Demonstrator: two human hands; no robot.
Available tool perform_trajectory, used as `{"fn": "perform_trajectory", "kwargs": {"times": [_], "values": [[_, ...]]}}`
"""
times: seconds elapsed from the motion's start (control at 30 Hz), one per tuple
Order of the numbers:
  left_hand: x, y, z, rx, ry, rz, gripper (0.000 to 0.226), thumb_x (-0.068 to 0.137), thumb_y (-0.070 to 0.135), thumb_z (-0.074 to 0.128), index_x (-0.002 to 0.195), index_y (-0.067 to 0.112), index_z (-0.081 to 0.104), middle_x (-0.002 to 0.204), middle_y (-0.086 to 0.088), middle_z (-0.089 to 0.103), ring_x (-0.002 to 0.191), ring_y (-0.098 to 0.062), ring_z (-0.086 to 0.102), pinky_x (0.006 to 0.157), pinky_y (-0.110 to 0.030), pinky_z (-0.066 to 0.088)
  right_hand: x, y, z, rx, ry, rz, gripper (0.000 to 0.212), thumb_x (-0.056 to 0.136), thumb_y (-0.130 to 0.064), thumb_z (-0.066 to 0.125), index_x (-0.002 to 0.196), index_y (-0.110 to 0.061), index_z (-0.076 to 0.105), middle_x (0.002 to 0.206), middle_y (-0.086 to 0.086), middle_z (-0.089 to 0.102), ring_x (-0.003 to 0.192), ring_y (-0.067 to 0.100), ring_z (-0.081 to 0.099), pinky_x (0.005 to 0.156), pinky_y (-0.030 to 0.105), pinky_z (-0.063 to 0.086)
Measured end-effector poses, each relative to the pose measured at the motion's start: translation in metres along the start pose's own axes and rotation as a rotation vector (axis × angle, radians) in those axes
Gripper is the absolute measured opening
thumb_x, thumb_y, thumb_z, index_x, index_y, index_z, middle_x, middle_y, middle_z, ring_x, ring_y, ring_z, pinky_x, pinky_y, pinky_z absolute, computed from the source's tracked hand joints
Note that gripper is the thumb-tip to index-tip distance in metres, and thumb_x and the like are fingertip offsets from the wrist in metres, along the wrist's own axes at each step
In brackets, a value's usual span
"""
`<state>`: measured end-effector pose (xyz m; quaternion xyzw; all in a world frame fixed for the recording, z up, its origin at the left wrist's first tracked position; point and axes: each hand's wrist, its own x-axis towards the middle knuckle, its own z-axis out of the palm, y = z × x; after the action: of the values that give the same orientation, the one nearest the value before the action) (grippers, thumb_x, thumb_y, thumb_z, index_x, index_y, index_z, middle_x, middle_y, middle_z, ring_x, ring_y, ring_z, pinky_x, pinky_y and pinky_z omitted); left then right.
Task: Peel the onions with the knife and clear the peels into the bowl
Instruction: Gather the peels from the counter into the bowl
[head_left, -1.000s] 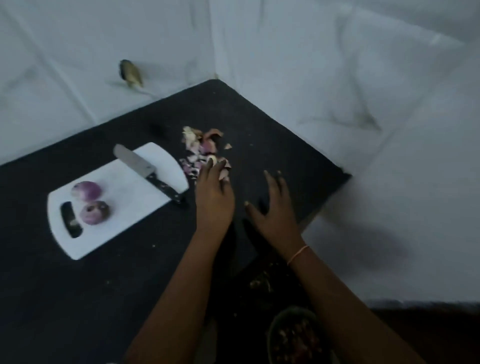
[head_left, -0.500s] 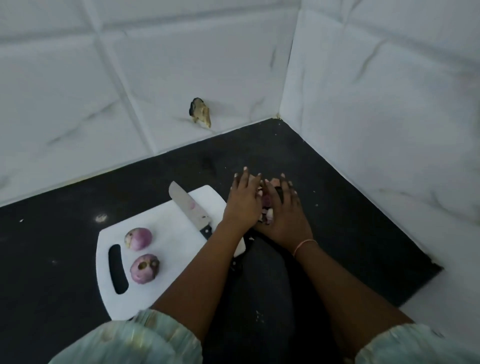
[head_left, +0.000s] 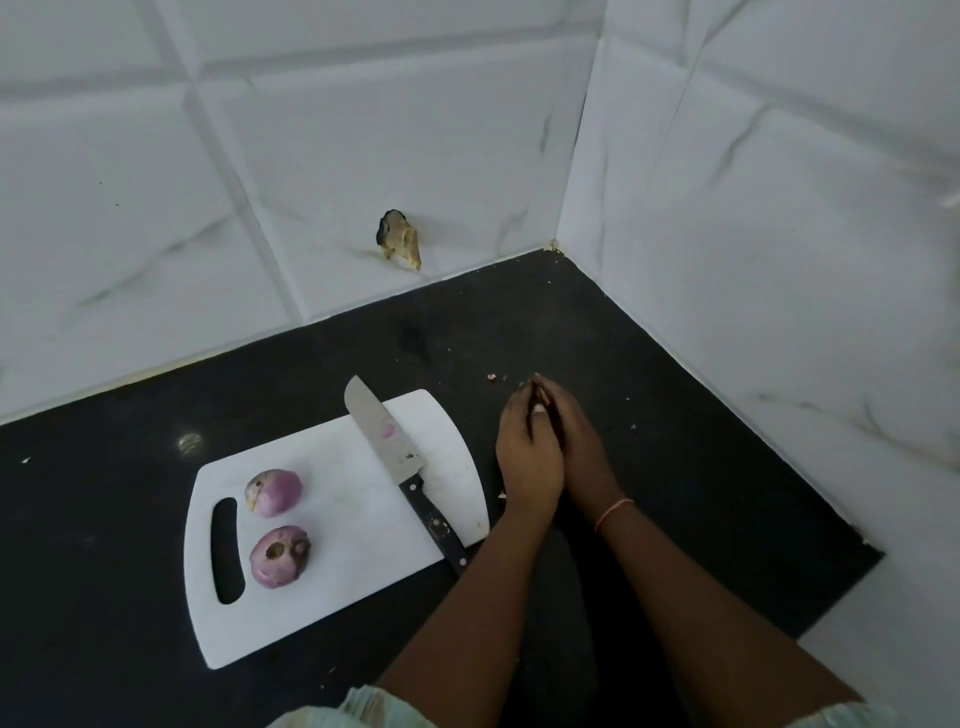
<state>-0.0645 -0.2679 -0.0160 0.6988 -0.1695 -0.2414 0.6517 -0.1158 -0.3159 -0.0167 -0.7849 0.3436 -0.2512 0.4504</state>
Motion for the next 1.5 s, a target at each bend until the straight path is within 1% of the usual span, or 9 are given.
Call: {"fn": "perform_trajectory", "kwargs": {"times": [0.13, 0.27, 0.53, 0.73, 0.8, 1.03, 1.2, 1.33, 1.5], "values": [[-0.006, 0.007, 0.006, -0.633, -0.028, -0.357, 0.033, 0.105, 0.019, 0.042, 0.127, 0.014, 0.065, 0.12, -0.001, 0.07, 0.115, -0.013, 0.064, 0.097, -0.026, 0.051, -0.006, -0.03, 0.005, 0.687, 0.126, 0.358, 0.038, 0.099, -0.005, 0.041, 0.129, -0.017, 0.06, 0.123, -0.003, 0.065, 0.112, 0.005, 0.062, 0.089, 0.019, 0.052], [-0.016, 0.021, 0.007, -1.081, -0.026, -0.574, 0.038, 0.105, 0.031, 0.043, 0.122, 0.007, 0.067, 0.102, -0.008, 0.076, 0.101, -0.022, 0.07, 0.09, -0.035, 0.053, -0.017, -0.039, 0.002, 1.212, 0.246, 0.56, 0.041, 0.099, -0.026, 0.035, 0.116, -0.013, 0.069, 0.115, 0.009, 0.072, 0.11, 0.021, 0.066, 0.096, 0.034, 0.05], [-0.097, 0.05, 0.006, -1.076, -0.116, -0.517, 0.047, 0.105, 0.04, 0.037, 0.1, 0.01, 0.074, 0.098, -0.01, 0.076, 0.094, -0.023, 0.072, 0.086, -0.035, 0.056, -0.086, -0.053, -0.036, 1.257, 0.327, 0.508, 0.053, 0.099, -0.034, 0.028, 0.13, -0.006, 0.062, 0.128, 0.017, 0.064, 0.122, 0.03, 0.059, 0.109, 0.041, 0.043], [-0.213, 0.048, 0.018, -0.999, -0.256, -0.576, 0.046, 0.106, 0.04, 0.035, 0.108, 0.012, 0.072, 0.109, -0.01, 0.075, 0.1, -0.021, 0.071, 0.089, -0.033, 0.054, -0.199, -0.055, -0.088, 1.204, 0.414, 0.471, 0.043, 0.102, -0.03, 0.03, 0.112, -0.015, 0.07, 0.106, 0.006, 0.075, 0.096, 0.016, 0.071, 0.078, 0.026, 0.056], [-0.259, 0.034, 0.029, -0.973, -0.291, -0.615, 0.046, 0.106, 0.039, 0.035, 0.111, 0.011, 0.071, 0.115, -0.012, 0.073, 0.104, -0.022, 0.07, 0.094, -0.035, 0.053, -0.245, -0.037, -0.104, 1.228, 0.508, 0.472, 0.043, 0.101, -0.027, 0.031, 0.118, -0.013, 0.067, 0.113, 0.007, 0.073, 0.105, 0.018, 0.069, 0.082, 0.027, 0.055], [-0.411, -0.075, 0.051, -0.739, -0.322, -0.915, 0.05, 0.104, 0.04, 0.036, 0.104, 0.01, 0.076, 0.108, -0.011, 0.075, 0.098, -0.023, 0.072, 0.091, -0.036, 0.051, -0.411, 0.055, -0.118, 1.25, 0.794, 0.675, 0.04, 0.1, -0.027, 0.033, 0.113, -0.015, 0.069, 0.108, 0.005, 0.074, 0.096, 0.018, 0.07, 0.084, 0.032, 0.053], [-0.477, -0.181, 0.059, -0.629, -0.275, -1.111, 0.053, 0.104, 0.029, 0.04, 0.078, 0.012, 0.082, 0.091, -0.008, 0.077, 0.086, -0.021, 0.071, 0.08, -0.032, 0.052, -0.496, 0.141, -0.093, 1.262, 0.984, 0.895, 0.042, 0.101, -0.029, 0.035, 0.117, -0.008, 0.068, 0.112, 0.012, 0.072, 0.107, 0.027, 0.066, 0.094, 0.036, 0.051], [-0.495, -0.242, 0.058, -0.482, -0.274, -1.201, 0.042, 0.102, 0.034, 0.043, 0.099, 0.006, 0.074, 0.096, -0.012, 0.074, 0.092, -0.027, 0.067, 0.075, -0.036, 0.05, -0.527, 0.198, -0.066, 1.235, 1.008, 1.044, 0.05, 0.102, -0.039, 0.034, 0.125, -0.006, 0.065, 0.122, 0.016, 0.068, 0.115, 0.03, 0.062, 0.107, 0.044, 0.043], [-0.485, -0.315, 0.068, -0.4, -0.252, -1.216, 0.045, 0.102, 0.034, 0.041, 0.126, 0.003, 0.064, 0.125, -0.018, 0.065, 0.111, -0.033, 0.062, 0.1, -0.042, 0.047, -0.539, 0.269, -0.034, 1.214, 0.967, 1.149, 0.057, 0.095, -0.05, 0.041, 0.128, -0.009, 0.064, 0.126, 0.014, 0.066, 0.122, 0.033, 0.058, 0.112, 0.046, 0.039]]}}
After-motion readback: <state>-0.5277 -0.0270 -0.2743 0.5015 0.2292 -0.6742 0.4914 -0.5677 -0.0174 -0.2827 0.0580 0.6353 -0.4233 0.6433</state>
